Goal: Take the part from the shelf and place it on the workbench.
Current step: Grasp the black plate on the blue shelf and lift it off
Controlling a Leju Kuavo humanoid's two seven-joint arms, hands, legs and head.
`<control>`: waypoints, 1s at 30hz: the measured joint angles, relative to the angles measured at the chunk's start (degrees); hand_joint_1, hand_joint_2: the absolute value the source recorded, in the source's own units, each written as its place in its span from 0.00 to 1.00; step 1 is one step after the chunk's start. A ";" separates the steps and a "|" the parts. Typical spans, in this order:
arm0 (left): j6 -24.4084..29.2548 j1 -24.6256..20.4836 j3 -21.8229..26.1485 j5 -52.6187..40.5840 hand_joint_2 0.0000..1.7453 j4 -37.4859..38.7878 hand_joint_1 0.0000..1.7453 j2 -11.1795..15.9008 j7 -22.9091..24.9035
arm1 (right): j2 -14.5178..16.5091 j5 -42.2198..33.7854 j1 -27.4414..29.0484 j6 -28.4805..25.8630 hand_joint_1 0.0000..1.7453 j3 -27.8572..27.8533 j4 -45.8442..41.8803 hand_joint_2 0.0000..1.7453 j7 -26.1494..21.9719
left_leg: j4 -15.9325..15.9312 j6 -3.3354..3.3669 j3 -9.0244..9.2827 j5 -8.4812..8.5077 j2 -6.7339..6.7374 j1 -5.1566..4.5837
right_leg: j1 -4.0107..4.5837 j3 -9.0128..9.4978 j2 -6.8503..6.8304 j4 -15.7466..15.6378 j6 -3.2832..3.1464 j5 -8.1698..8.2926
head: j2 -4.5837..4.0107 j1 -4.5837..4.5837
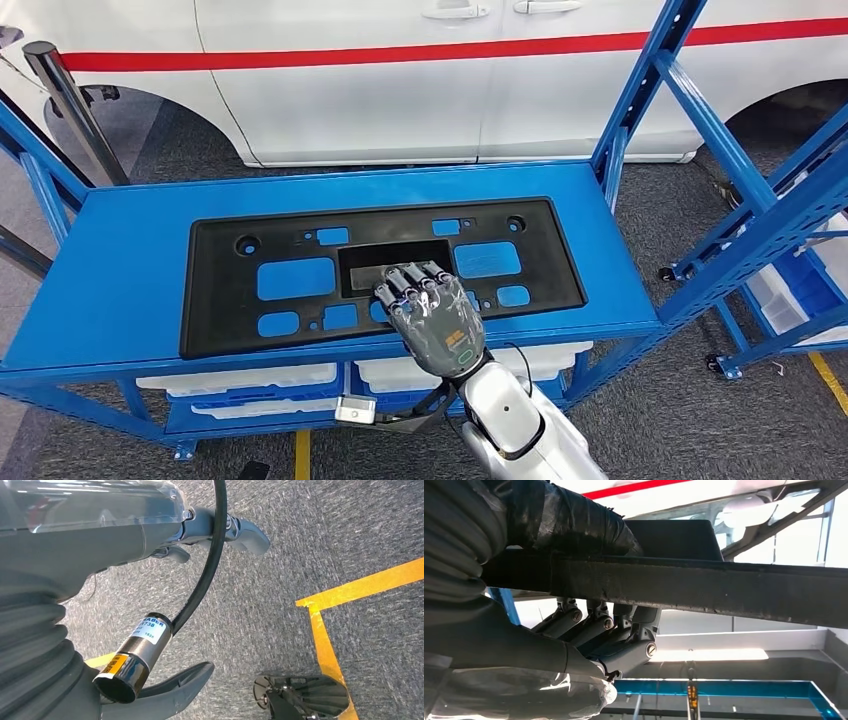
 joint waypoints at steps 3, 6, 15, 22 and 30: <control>-0.03 0.00 0.05 -0.04 1.00 -0.04 0.00 -0.01 0.02 | -0.28 -0.01 -0.01 0.01 0.95 0.59 -0.21 1.00 -0.15 | -0.11 0.32 0.04 -0.02 0.00 -0.17 | -0.16 0.06 0.00 -0.09 0.30 -0.01 | 0.00 -0.01; -0.02 -0.05 0.10 -0.07 1.00 -0.12 0.00 -0.30 0.04 | -0.37 -0.01 -0.05 0.01 0.95 0.71 -0.51 1.00 -0.79 | -1.46 1.00 0.70 0.76 0.19 0.48 | -0.08 -0.36 0.03 1.42 0.93 -1.52 | 0.00 0.05; -0.01 -0.12 0.79 -0.91 1.00 -0.31 0.00 -0.46 0.16 | -0.95 -0.02 0.57 0.22 0.95 0.54 -0.24 1.00 -4.22 | -0.82 -0.13 0.44 0.55 0.17 1.69 | -2.84 -1.64 -0.09 3.97 4.09 -0.26 | 0.00 0.17; 0.00 -0.01 1.51 -1.25 1.00 -0.42 0.00 -0.73 0.04 | -0.63 -0.02 0.98 0.27 0.95 -0.24 0.19 1.00 -4.97 | 3.04 -2.83 -1.98 -2.26 0.05 1.91 | -2.37 -1.95 -0.08 0.41 0.53 1.91 | 0.00 0.04; 0.07 -0.07 2.39 -2.32 1.00 -0.43 0.00 -0.79 0.01 | 0.10 -0.02 2.74 0.91 0.95 -1.98 0.99 1.00 -8.91 | 4.36 -1.85 2.66 -4.97 0.05 1.27 | -1.18 -5.32 -0.50 1.92 -0.12 3.66 | 0.00 0.01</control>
